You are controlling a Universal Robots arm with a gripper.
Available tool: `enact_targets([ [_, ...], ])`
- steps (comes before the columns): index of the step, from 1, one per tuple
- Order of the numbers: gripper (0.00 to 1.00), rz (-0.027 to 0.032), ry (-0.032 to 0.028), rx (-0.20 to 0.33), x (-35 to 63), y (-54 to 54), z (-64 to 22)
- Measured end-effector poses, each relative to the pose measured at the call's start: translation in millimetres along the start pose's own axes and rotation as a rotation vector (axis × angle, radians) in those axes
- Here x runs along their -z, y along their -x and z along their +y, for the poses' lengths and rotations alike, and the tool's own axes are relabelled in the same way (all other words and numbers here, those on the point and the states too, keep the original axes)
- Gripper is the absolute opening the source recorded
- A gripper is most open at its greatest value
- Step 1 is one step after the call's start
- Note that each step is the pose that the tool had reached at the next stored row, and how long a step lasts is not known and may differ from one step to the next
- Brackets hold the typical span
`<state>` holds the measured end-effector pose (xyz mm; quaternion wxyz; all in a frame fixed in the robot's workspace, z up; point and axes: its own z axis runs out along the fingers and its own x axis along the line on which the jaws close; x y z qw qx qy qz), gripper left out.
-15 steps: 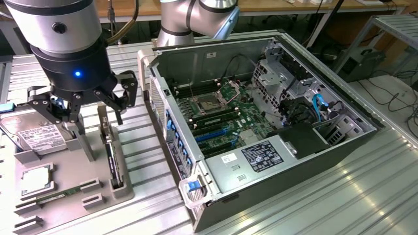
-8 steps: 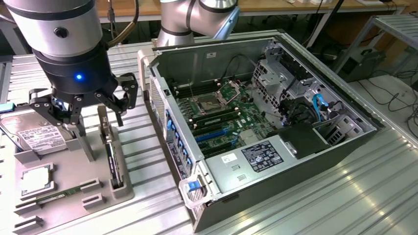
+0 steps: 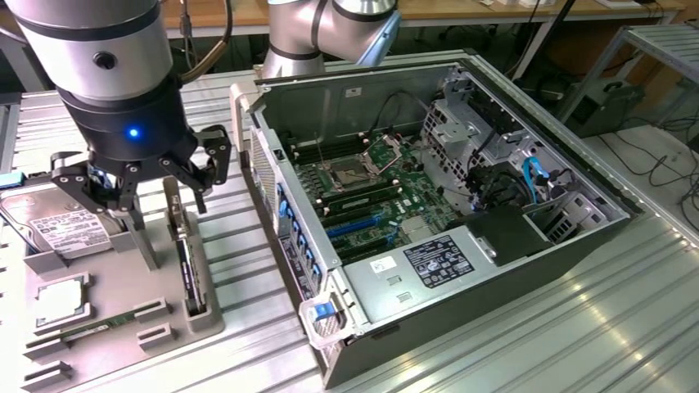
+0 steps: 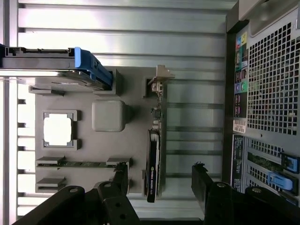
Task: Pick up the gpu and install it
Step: 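Pick up the gpu and move the gpu toward the slot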
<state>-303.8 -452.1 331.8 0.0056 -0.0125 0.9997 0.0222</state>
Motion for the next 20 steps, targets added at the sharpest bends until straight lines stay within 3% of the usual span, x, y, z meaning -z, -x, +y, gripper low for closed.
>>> enact_targets([
  [20,0.66,0.0004,0.0,0.007,-14.1,-0.2,-1.3],
])
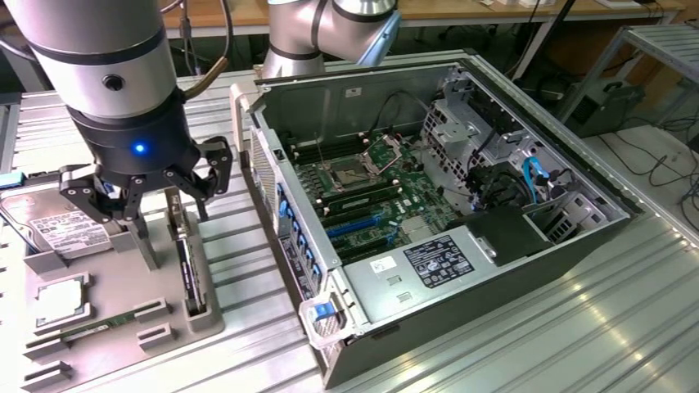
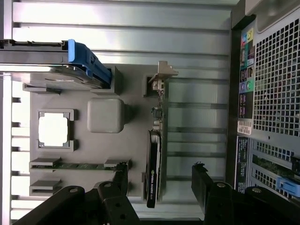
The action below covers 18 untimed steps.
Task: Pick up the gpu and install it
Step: 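Pick up the gpu and move the gpu toward the slot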
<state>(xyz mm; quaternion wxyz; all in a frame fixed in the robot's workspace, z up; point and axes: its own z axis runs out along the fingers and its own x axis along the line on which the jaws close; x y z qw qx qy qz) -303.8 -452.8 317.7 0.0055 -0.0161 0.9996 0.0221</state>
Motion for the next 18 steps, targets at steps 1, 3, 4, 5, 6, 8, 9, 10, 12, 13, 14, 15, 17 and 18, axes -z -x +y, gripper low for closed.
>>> enact_targets([
  [1,0.66,0.0,0.0,0.0,-0.7,0.0,0.0],
  [3,0.66,0.0,0.0001,0.001,-2.1,0.0,-0.1],
  [4,0.66,0.0,0.0001,0.001,-2.8,0.0,-0.2],
  [5,0.66,0.0,0.0001,0.002,-3.6,0.0,-0.3],
  [6,0.66,0.0,0.0001,0.002,-4.6,-0.1,-0.3],
  [8,0.66,0.0001,0.0001,0.003,-6.1,-0.1,-0.5],
  [9,0.66,0.0001,0.0001,0.003,-6.9,-0.1,-0.6],
  [10,0.66,0.0001,0.0001,0.004,-8.3,-0.1,-0.8],
  [12,0.66,0.0002,0.0001,0.005,-10.6,-0.1,-1.0],
  [13,0.66,0.0002,0.0001,0.005,-11.4,-0.1,-1.1],
  [14,0.66,0.0002,0.0001,0.006,-12.1,-0.1,-1.1],
  [15,0.66,0.0002,0.0001,0.006,-12.9,-0.2,-1.1],
  [17,0.66,0.0003,0.0001,0.006,-14.2,-0.2,-1.2],
  [18,0.66,0.0003,0.0001,0.007,-14.8,-0.2,-1.2],
])
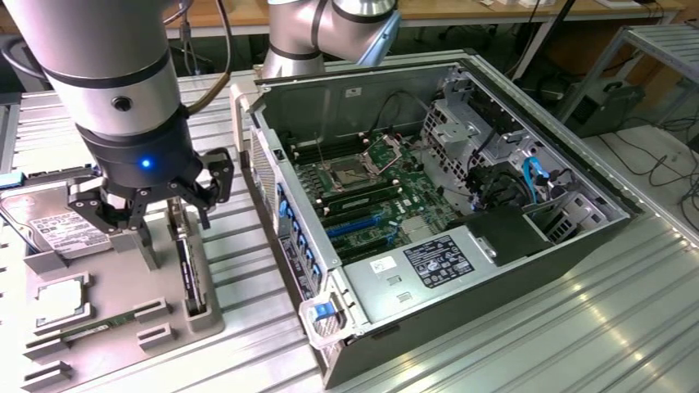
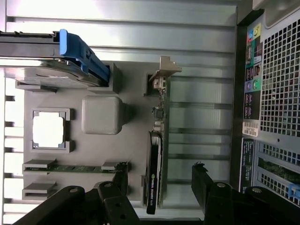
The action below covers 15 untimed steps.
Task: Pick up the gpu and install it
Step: 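Pick up the gpu and move the gpu toward the slot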
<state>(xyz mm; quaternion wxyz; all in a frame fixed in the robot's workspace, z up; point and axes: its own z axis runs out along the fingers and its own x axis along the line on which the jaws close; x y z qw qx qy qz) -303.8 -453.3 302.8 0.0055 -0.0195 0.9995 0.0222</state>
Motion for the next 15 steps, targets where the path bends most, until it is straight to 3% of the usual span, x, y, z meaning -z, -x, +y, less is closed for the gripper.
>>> enact_targets([
  [15,0.66,0.0002,0.0001,0.006,-8.5,-0.1,-0.5],
])
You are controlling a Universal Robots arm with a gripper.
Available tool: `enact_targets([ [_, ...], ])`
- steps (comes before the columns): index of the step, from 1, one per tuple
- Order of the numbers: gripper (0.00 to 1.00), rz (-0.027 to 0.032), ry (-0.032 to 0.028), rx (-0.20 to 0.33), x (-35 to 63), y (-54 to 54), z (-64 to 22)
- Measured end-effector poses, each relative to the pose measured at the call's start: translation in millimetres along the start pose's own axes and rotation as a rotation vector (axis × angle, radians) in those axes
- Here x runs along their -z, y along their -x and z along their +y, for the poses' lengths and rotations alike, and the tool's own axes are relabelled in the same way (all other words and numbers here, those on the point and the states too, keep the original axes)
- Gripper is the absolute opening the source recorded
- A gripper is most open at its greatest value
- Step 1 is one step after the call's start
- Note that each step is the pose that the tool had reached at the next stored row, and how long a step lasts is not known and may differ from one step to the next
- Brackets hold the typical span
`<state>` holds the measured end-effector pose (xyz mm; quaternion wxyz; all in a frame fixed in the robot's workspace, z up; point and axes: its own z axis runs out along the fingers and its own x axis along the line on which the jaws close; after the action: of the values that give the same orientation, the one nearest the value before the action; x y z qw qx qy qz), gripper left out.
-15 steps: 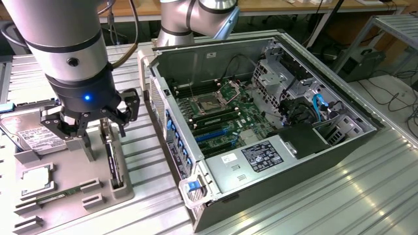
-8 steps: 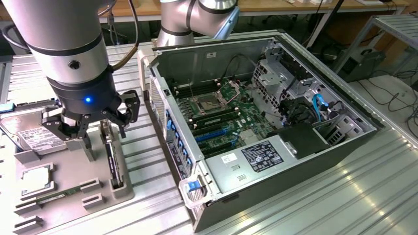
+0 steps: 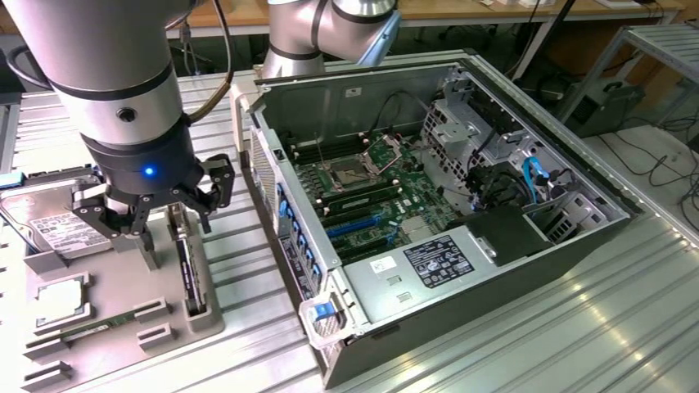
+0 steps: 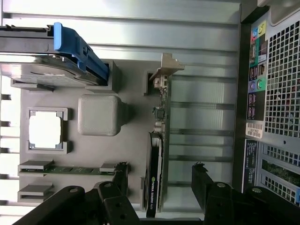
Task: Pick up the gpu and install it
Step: 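Pick up the gpu and move the gpu toward the slot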
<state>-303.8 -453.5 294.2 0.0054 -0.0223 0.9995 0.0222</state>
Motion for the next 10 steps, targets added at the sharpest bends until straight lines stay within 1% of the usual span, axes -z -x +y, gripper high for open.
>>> enact_targets([
  [10,0.66,0.0003,0.0,0.004,-4.4,-0.1,-0.6],
])
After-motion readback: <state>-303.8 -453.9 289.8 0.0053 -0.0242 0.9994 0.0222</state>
